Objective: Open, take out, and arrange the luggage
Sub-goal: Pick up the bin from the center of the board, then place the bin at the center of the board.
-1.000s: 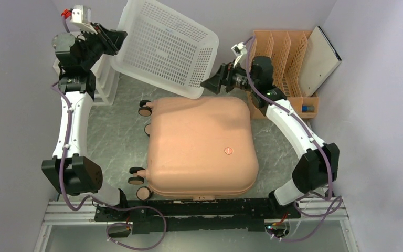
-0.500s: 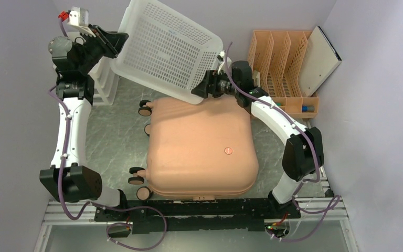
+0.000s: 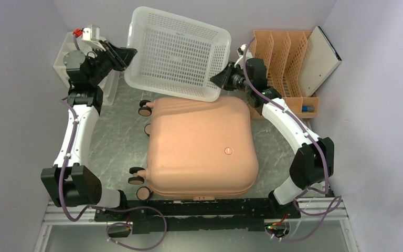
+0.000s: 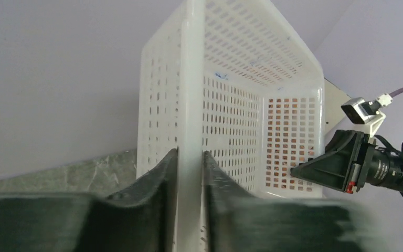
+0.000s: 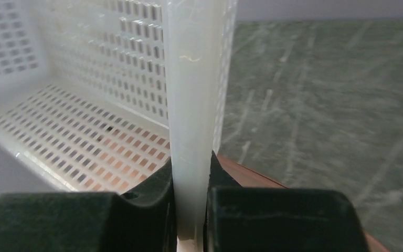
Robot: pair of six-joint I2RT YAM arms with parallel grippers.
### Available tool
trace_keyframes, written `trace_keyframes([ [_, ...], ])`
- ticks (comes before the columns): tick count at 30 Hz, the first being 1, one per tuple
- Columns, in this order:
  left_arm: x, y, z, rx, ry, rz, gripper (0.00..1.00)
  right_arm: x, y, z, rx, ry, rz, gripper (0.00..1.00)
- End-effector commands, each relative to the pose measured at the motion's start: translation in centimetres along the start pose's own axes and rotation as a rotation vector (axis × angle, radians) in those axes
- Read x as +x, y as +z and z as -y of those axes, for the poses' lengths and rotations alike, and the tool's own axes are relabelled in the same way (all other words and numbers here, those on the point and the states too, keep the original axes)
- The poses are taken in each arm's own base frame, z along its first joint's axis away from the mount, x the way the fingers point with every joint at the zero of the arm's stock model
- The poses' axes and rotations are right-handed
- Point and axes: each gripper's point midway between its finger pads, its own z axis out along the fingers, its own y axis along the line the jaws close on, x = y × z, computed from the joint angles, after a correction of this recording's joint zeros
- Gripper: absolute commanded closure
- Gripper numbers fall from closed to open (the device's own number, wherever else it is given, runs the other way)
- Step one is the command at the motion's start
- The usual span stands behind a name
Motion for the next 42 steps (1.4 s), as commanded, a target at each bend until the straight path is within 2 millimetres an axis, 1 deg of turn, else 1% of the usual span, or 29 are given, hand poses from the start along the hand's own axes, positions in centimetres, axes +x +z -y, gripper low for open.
trace_keyframes([
  [1, -0.8, -0.5, 4.3, 0.116, 0.037, 0.043, 0.67, -4.6, -2.9, -2.5, 0.029, -0.141, 0.132, 1.00],
  [2, -0.5, -0.4, 4.4, 0.120, 0.035, 0.036, 0.52, -5.7, -3.6, -1.4, 0.096, -0.160, 0.162, 1.00],
  [6, 0.5, -0.1, 4.7, 0.129, 0.033, 0.000, 0.24, -9.1, -6.7, 1.0, 0.246, -0.222, 0.259, 1.00],
  [8, 0.9, -0.2, 4.8, 0.128, 0.029, -0.003, 0.15, -10.7, -8.6, 2.2, 0.302, -0.225, 0.302, 1.00],
  [10, 1.3, -0.2, 4.8, 0.128, 0.032, -0.011, 0.11, -12.6, -10.9, 3.4, 0.355, -0.214, 0.356, 1.00],
  [12, 1.6, -0.2, 4.7, 0.123, 0.037, -0.026, 0.10, -14.3, -13.0, 4.7, 0.416, -0.215, 0.408, 1.00],
  [14, 1.8, -0.5, 4.6, 0.110, 0.043, -0.027, 0.09, -15.9, -15.3, 5.5, 0.484, -0.244, 0.464, 1.00],
  [16, 2.0, -0.9, 4.6, 0.103, 0.058, -0.030, 0.06, -17.4, -17.5, 5.5, 0.552, -0.319, 0.510, 1.00],
  [18, 2.3, -1.3, 4.6, 0.093, 0.080, -0.043, 0.05, -18.6, -20.1, 5.2, 0.631, -0.391, 0.565, 1.00],
  [20, 2.8, -1.7, 4.4, 0.081, 0.091, -0.059, 0.04, -19.5, -23.1, 5.4, 0.740, -0.460, 0.613, 1.00],
  [22, 3.3, -2.1, 4.1, 0.069, 0.108, -0.073, 0.04, -19.8, -25.5, 5.8, 0.843, -0.542, 0.628, 1.00],
  [25, 4.4, -2.5, 3.7, 0.057, 0.122, -0.115, 0.03, -19.4, -28.4, 6.7, 0.979, -0.641, 0.625, 1.00],
  [26, 4.8, -2.6, 3.5, 0.052, 0.130, -0.127, 0.03, -18.9, -29.0, 7.1, 1.015, -0.671, 0.605, 1.00],
  [27, 5.4, -2.8, 3.3, 0.047, 0.132, -0.141, 0.03, -18.6, -30.0, 7.2, 1.047, -0.699, 0.596, 1.00],
  [29, 6.0, -3.1, 3.1, 0.044, 0.141, -0.155, 0.03, -18.1, -31.2, 7.4, 1.100, -0.757, 0.553, 1.00],
  [33, 6.6, -3.5, 2.8, 0.031, 0.161, -0.181, 0.03, -17.4, -33.6, 7.7, 1.194, -0.826, 0.475, 1.00],
  [36, 6.7, -3.8, 3.0, 0.035, 0.171, -0.182, 0.03, -16.8, -34.4, 7.9, 1.230, -0.854, 0.427, 1.00],
  [38, 6.8, -3.9, 3.0, 0.040, 0.171, -0.184, 0.03, -16.4, -34.4, 8.5, 1.248, -0.874, 0.396, 1.00],
  [42, 7.5, -4.0, 2.8, 0.042, 0.170, -0.204, 0.04, -15.7, -34.0, 10.3, 1.283, -0.900, 0.335, 1.00],
])
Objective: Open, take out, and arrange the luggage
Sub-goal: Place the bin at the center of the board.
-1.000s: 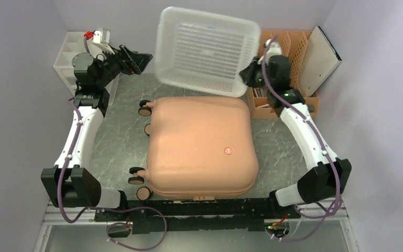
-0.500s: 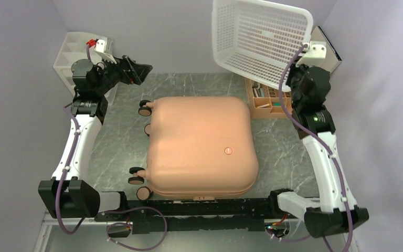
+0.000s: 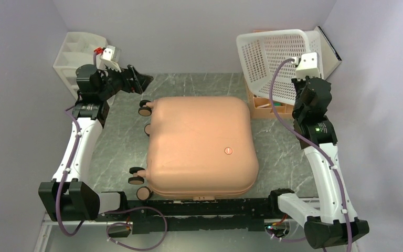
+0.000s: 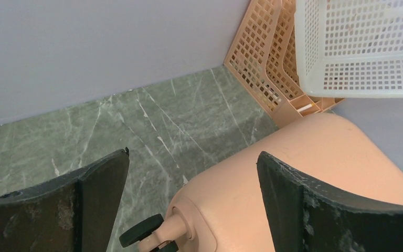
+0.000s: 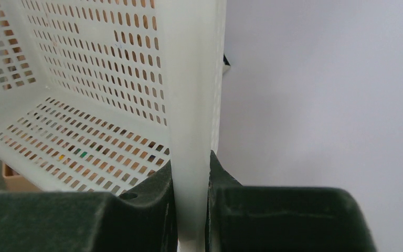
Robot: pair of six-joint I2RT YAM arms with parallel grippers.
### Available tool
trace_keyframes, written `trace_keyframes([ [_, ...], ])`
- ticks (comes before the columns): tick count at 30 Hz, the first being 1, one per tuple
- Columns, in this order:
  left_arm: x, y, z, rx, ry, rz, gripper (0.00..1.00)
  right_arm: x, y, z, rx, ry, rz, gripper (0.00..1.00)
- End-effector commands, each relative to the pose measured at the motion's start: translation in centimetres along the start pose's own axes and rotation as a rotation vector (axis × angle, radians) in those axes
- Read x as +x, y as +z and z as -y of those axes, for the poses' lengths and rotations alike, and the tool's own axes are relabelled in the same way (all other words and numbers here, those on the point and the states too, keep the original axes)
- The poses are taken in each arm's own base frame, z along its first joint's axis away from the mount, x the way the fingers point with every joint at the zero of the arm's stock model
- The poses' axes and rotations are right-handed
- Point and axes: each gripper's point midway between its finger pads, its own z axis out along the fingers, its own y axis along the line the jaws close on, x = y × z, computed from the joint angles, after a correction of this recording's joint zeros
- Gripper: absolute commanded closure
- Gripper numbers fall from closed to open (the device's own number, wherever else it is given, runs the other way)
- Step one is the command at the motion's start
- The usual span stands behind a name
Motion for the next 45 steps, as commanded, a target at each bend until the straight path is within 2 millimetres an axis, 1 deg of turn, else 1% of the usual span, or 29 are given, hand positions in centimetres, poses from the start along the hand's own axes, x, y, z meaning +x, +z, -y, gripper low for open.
trace_keyframes([
  [1, -0.7, -0.7, 0.9, 0.018, 0.062, 0.014, 0.03, -1.1, 0.3, 2.4, 0.098, -0.003, 0.055, 1.00],
  [4, -0.3, -1.0, 0.7, 0.010, 0.090, 0.004, 0.04, 0.0, 1.6, 2.3, 0.094, -0.019, 0.043, 1.00],
  [7, 0.2, -1.4, 0.7, 0.006, 0.120, -0.012, 0.04, 1.8, 3.8, 2.6, 0.091, -0.027, 0.016, 1.00],
  [9, 0.7, -1.6, 0.7, 0.005, 0.126, -0.027, 0.04, 3.3, 5.4, 3.2, 0.086, -0.025, 0.003, 1.00],
  [13, 1.5, -2.0, 0.7, 0.002, 0.136, -0.039, 0.04, 5.4, 8.6, 4.0, 0.052, -0.022, 0.006, 1.00],
  [17, 2.3, -2.2, 0.6, 0.003, 0.139, -0.046, 0.04, 6.8, 11.7, 5.1, 0.003, 0.012, 0.014, 1.00],
  [20, 2.8, -2.2, 0.5, 0.003, 0.135, -0.052, 0.03, 7.7, 13.3, 6.0, -0.019, 0.055, 0.028, 1.00],
  [22, 3.1, -2.1, 0.4, 0.002, 0.131, -0.057, 0.03, 8.1, 14.0, 6.4, -0.005, 0.053, 0.051, 1.00],
  [25, 3.2, -2.0, 0.3, 0.004, 0.129, -0.062, 0.04, 9.2, 15.0, 6.1, 0.006, 0.038, 0.060, 0.93],
  [28, 3.3, -1.9, 0.2, 0.001, 0.124, -0.064, 0.04, 10.0, 15.8, 5.9, 0.016, 0.036, 0.072, 0.90],
  [32, 3.3, -1.8, 0.2, 0.001, 0.119, -0.065, 0.03, 11.1, 17.1, 5.5, 0.013, 0.045, 0.063, 0.77],
  [37, 3.3, -1.9, 0.2, -0.001, 0.125, -0.065, 0.03, 12.2, 18.2, 4.8, 0.001, 0.066, 0.051, 0.65],
  [41, 3.5, -2.0, 0.1, -0.005, 0.130, -0.073, 0.04, 13.2, 18.5, 3.6, -0.033, 0.091, 0.044, 0.65],
  [42, 3.6, -2.0, 0.1, -0.004, 0.132, -0.075, 0.04, 13.4, 18.5, 3.4, -0.034, 0.097, 0.042, 0.63],
  [44, 3.6, -2.0, 0.1, -0.005, 0.133, -0.078, 0.04, 14.0, 18.6, 3.2, -0.028, 0.113, 0.030, 0.52],
  [45, 3.7, -2.1, 0.1, -0.005, 0.132, -0.080, 0.03, 14.4, 18.7, 3.1, -0.027, 0.120, 0.021, 0.49],
])
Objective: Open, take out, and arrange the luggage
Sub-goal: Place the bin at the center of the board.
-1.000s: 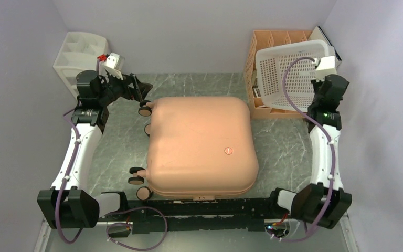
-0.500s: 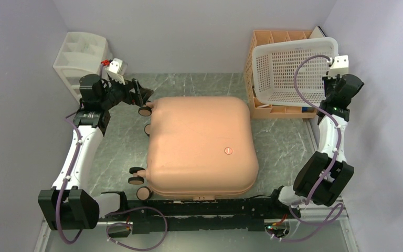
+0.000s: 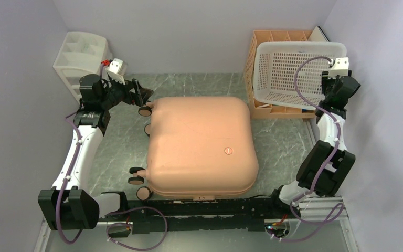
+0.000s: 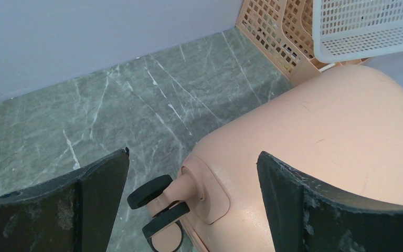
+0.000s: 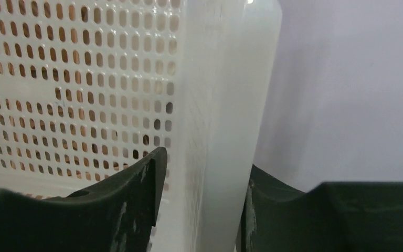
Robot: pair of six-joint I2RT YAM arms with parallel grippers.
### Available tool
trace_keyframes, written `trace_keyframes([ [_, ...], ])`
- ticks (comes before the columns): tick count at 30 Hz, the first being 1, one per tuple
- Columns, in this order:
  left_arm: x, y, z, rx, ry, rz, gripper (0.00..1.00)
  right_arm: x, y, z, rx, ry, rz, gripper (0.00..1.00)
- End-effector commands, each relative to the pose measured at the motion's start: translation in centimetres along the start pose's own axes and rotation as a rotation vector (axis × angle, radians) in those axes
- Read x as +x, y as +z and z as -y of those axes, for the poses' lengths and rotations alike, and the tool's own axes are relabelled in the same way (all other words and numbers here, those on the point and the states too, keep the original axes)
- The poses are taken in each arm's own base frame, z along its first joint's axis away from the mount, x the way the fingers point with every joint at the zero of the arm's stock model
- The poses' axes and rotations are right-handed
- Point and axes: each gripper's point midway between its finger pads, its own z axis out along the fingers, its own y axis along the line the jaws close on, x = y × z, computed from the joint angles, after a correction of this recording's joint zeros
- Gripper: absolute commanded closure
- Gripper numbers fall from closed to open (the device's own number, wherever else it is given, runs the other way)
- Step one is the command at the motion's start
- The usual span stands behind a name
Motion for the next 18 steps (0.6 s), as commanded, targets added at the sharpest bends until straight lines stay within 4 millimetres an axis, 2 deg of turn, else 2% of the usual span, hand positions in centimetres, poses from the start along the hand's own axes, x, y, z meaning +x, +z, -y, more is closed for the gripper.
trace_keyframes([
  [1, -0.8, -0.3, 0.4, 0.006, 0.047, 0.021, 0.03, -0.8, 0.5, -0.2, 0.009, 0.045, 0.060, 0.48],
  [3, -0.8, -0.4, 0.3, 0.004, 0.046, 0.023, 0.04, -0.1, 0.7, -0.3, 0.024, 0.066, 0.048, 0.47],
  [8, -1.1, -0.3, 0.4, 0.003, 0.042, 0.025, 0.04, 1.5, 0.8, -1.0, 0.021, 0.076, 0.013, 0.37],
  [11, -1.1, -0.3, 0.3, 0.003, 0.041, 0.024, 0.04, 2.4, 0.5, -0.8, 0.046, 0.080, -0.018, 0.31],
  [18, -0.7, -0.3, 0.3, 0.004, 0.040, 0.017, 0.04, 3.9, -0.9, -0.6, 0.071, 0.047, -0.066, 0.29],
])
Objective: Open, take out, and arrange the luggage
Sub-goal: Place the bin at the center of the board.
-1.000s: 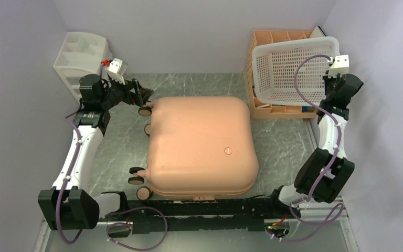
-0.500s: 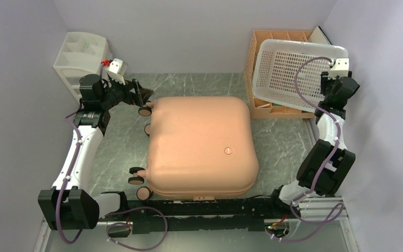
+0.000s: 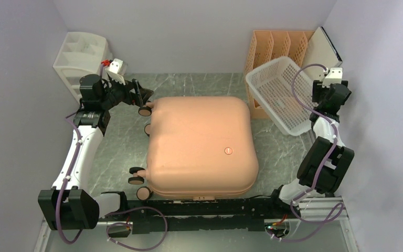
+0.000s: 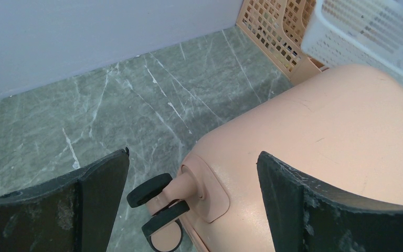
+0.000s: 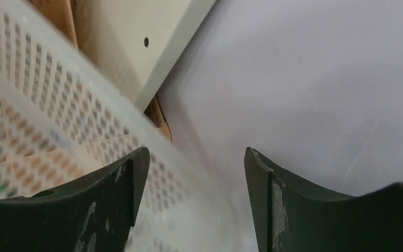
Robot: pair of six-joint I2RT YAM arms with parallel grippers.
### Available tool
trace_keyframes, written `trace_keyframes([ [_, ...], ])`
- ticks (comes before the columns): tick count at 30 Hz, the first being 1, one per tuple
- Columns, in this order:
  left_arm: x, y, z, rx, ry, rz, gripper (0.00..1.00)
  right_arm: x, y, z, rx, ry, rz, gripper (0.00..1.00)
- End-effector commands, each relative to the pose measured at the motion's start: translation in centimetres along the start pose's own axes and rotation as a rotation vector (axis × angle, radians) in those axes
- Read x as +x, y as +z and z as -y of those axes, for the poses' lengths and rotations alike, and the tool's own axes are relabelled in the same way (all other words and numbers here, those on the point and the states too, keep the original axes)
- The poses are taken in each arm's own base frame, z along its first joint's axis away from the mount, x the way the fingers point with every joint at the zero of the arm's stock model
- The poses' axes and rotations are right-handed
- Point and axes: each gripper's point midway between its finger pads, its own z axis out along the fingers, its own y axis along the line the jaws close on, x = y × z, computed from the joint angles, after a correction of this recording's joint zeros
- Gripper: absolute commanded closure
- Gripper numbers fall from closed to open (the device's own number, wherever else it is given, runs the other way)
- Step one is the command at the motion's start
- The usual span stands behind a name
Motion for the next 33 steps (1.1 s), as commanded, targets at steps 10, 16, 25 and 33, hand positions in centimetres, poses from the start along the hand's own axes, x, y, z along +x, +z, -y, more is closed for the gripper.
trace_keyframes([
  [10, -0.5, -0.3, 0.4, 0.012, 0.047, 0.016, 0.04, -3.7, -6.0, 0.8, -0.031, -0.046, 0.020, 0.19],
  [16, -0.8, -0.6, 0.6, 0.015, 0.068, 0.011, 0.04, -5.5, -12.0, -5.7, -0.383, -0.094, 0.061, 0.17],
  [25, 1.4, -2.5, 0.3, -0.018, 0.186, -0.103, 0.04, 1.4, -15.1, -9.6, -0.416, -0.129, -0.164, 0.18],
  [33, 5.4, -5.3, -0.4, -0.083, 0.326, -0.191, 0.03, 8.9, -14.7, -7.7, -0.263, -0.220, -0.374, 0.18],
])
